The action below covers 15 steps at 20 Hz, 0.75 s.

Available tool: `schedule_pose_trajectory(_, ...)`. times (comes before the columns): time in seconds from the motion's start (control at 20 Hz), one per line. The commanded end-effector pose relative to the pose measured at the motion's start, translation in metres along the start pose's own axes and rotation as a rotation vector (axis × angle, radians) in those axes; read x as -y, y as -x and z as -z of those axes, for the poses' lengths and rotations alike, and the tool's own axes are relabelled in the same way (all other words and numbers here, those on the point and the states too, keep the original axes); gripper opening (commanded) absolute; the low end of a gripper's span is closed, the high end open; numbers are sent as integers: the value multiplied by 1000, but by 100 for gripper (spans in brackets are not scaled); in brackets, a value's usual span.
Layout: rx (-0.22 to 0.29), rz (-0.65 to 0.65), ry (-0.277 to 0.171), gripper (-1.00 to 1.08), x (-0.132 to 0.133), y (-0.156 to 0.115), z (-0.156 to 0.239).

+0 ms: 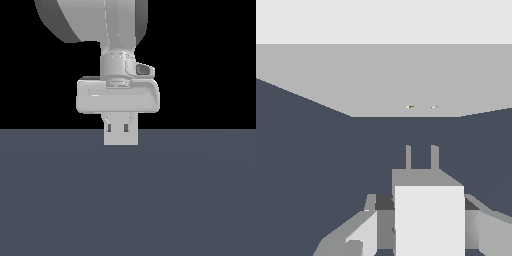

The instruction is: Plug the charger into the wall socket.

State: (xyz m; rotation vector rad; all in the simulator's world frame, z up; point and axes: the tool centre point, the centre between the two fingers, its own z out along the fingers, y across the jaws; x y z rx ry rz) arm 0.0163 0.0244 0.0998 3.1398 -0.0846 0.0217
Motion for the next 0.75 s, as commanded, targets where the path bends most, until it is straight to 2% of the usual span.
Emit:
schedule_pose_trajectory(0.0, 0, 0, 0, -100, 0, -8, 0)
schedule_pose_trajectory(0.35, 0, 0, 0, -100, 0, -30, 0)
schedule_pose_trajectory(0.7, 0, 0, 0, -100, 0, -37, 0)
